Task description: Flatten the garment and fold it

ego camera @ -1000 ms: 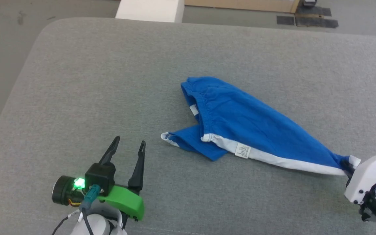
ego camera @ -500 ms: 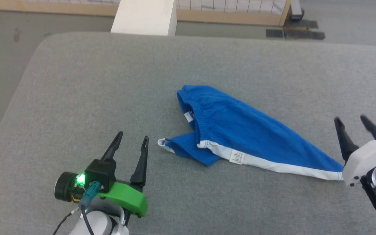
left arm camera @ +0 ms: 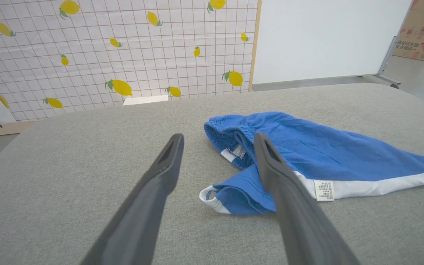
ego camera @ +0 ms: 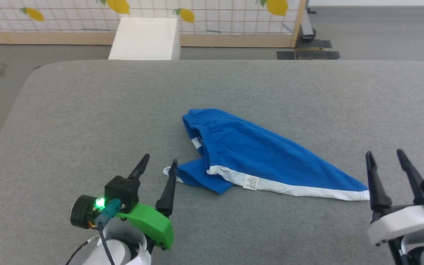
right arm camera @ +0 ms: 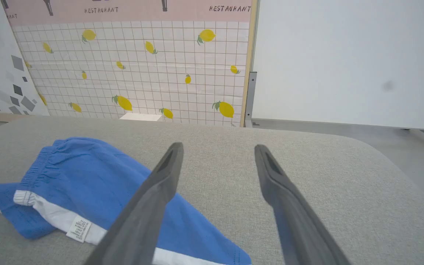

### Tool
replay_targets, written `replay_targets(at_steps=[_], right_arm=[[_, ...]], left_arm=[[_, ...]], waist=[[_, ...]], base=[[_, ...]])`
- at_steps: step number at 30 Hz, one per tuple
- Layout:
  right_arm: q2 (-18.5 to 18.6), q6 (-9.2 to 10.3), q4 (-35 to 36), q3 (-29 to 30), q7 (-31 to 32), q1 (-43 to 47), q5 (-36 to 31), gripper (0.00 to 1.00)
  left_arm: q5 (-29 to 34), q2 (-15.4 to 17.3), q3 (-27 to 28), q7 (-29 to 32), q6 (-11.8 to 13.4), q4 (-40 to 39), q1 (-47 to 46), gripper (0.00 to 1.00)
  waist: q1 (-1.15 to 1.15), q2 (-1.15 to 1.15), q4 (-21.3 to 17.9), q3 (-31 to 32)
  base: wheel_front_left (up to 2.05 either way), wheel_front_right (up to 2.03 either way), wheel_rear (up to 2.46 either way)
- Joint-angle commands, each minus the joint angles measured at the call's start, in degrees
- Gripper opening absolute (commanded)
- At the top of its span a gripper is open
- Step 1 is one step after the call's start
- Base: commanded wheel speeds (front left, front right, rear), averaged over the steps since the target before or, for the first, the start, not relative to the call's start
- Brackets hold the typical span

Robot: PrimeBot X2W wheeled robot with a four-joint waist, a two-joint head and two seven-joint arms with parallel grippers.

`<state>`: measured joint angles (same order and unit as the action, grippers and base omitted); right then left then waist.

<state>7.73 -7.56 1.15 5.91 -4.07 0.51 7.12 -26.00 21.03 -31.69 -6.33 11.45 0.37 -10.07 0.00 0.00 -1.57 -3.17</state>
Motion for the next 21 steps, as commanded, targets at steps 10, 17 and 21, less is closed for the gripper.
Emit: replay_targets(at_steps=[10, 17, 21], right_arm=[[-2.1, 0.08, 2.0, 1.1, 0.3, 0.8, -2.1, 1.00], [-2.9, 0.08, 1.5, 1.2, -0.1, -0.2, -2.7, 1.00], [-3.2, 0.08, 1.1, 1.2, -0.6, -0.7, -3.0, 1.00]], left_arm=[[-1.8, 0.8, -7.2, 21.2, -5.8, -0.7, -9.1, 1.00], [-3.2, -0.3, -8.8, 29.1, -7.2, 2.3, -14.0, 1.00], [-3.7, -0.6, -8.7, 30.1, -7.3, 3.7, -15.3, 1.00]], waist=[[0.00, 0.00, -3.7, -6.6], [0.00, 0.00, -5.1, -9.3], [0.00, 0.00, -5.6, -10.3]], base=[[0.00, 0.00, 0.00], [0.00, 0.00, 0.00], [0.00, 0.00, 0.00]])
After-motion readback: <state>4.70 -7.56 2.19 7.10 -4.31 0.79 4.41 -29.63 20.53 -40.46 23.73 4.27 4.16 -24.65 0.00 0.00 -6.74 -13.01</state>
